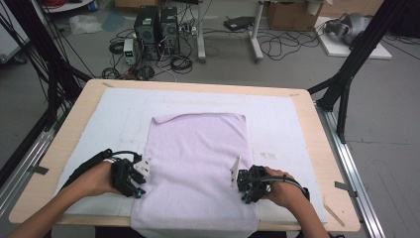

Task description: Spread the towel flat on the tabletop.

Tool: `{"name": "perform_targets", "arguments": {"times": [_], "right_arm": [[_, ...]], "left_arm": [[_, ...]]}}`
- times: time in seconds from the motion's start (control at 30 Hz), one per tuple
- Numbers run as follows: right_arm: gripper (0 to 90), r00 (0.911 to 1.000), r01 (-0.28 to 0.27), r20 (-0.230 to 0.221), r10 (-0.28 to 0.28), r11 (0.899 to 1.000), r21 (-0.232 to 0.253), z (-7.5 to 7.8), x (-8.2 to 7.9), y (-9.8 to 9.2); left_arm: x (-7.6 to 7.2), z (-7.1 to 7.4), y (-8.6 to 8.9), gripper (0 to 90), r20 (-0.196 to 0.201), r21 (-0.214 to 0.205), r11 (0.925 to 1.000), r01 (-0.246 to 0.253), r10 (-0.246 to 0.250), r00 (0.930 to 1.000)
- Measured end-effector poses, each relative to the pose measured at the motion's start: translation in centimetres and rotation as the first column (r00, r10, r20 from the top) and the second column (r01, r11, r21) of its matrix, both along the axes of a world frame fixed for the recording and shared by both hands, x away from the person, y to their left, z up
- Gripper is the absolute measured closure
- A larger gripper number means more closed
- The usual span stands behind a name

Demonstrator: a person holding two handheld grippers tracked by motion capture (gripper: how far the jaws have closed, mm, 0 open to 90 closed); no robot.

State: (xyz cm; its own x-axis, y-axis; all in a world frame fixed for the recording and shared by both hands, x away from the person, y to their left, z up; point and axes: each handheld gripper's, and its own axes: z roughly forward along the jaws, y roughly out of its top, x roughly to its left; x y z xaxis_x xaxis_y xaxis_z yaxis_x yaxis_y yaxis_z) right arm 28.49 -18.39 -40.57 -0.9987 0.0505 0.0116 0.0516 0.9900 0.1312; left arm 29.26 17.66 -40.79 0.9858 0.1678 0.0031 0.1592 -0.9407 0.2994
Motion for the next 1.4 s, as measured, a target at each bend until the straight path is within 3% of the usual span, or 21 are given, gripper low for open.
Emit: {"name": "perform_targets", "arguments": {"times": [0.07,0.2,0.33,0.47,0.6,0.7,0.77,0.8,0.83,0.87,1.0,1.13,1.33,1.4], "right_arm": [[85.4,1.0000,-0.002,-0.008,0.002,1.000,-0.006,0.0,0.1,0.1],[87.3,0.9996,-0.009,-0.028,0.009,1.000,0.002,0.1,0.1,-0.2],[87.4,0.9990,0.002,-0.044,0.000,0.999,0.047,1.0,-0.1,-1.1],[87.5,0.9972,0.005,-0.075,0.004,0.994,0.112,2.0,-0.5,-2.1],[87.5,0.9950,-0.017,-0.095,0.031,0.989,0.144,2.6,-1.3,-2.6],[87.3,0.9870,-0.053,-0.139,0.079,0.981,0.186,2.9,-2.3,-2.9],[79.6,0.9794,-0.070,-0.170,0.108,0.974,0.215,3.0,-2.9,-3.2],[66.4,0.9800,-0.075,-0.162,0.115,0.969,0.233,3.1,-3.1,-3.3],[63.3,0.9840,-0.065,-0.147,0.102,0.969,0.237,3.2,-3.2,-3.5],[63.4,0.9872,-0.045,-0.138,0.080,0.970,0.239,3.2,-3.1,-3.7],[62.1,0.9981,0.012,-0.062,0.000,0.980,0.200,3.0,-2.3,-3.5],[61.6,0.9991,0.039,0.014,-0.041,0.992,0.124,2.1,-1.3,-2.5],[65.2,0.9991,0.028,0.029,-0.029,0.999,0.032,0.7,0.1,-1.2],[68.2,0.9996,0.025,0.014,-0.025,1.000,0.003,0.3,0.4,-0.9]], "left_arm": [[0.1,0.0,-0.1,73.0,-0.002,0.001,0.9999,-0.013,0.013,0.9999],[-0.3,0.1,-0.1,84.9,0.013,-0.002,1.0000,-0.006,0.006,0.9999],[-0.6,0.5,0.6,86.9,0.013,-0.022,0.9998,-0.002,0.002,0.9999],[-1.4,1.2,1.4,87.4,-0.005,-0.069,0.9976,0.007,-0.007,1.0000],[-2.4,2.2,2.1,87.4,-0.026,-0.118,0.9926,0.029,-0.032,0.9991],[-3.4,2.6,2.4,87.3,-0.045,-0.144,0.9871,0.070,-0.077,0.9960],[-3.8,2.6,2.7,84.1,-0.052,-0.167,0.9826,0.080,-0.090,0.9946],[-3.8,2.6,2.8,71.2,-0.045,-0.181,0.9814,0.064,-0.073,0.9963],[-3.5,2.6,2.9,58.9,-0.052,-0.180,0.9831,0.036,-0.046,0.9976],[-3.3,2.6,3.0,58.3,-0.043,-0.177,0.9840,0.016,-0.024,0.9988],[-2.5,2.3,2.4,56.2,-0.013,-0.161,0.9868,-0.019,0.017,0.9998],[-1.5,1.4,1.4,56.2,0.019,-0.104,0.9938,-0.038,0.040,0.9990],[-0.2,0.3,0.5,63.4,0.011,-0.036,0.9983,-0.046,0.046,0.9989],[0.0,-0.1,0.2,66.4,0.006,-0.026,0.9987,-0.044,0.045,0.9990]]}}
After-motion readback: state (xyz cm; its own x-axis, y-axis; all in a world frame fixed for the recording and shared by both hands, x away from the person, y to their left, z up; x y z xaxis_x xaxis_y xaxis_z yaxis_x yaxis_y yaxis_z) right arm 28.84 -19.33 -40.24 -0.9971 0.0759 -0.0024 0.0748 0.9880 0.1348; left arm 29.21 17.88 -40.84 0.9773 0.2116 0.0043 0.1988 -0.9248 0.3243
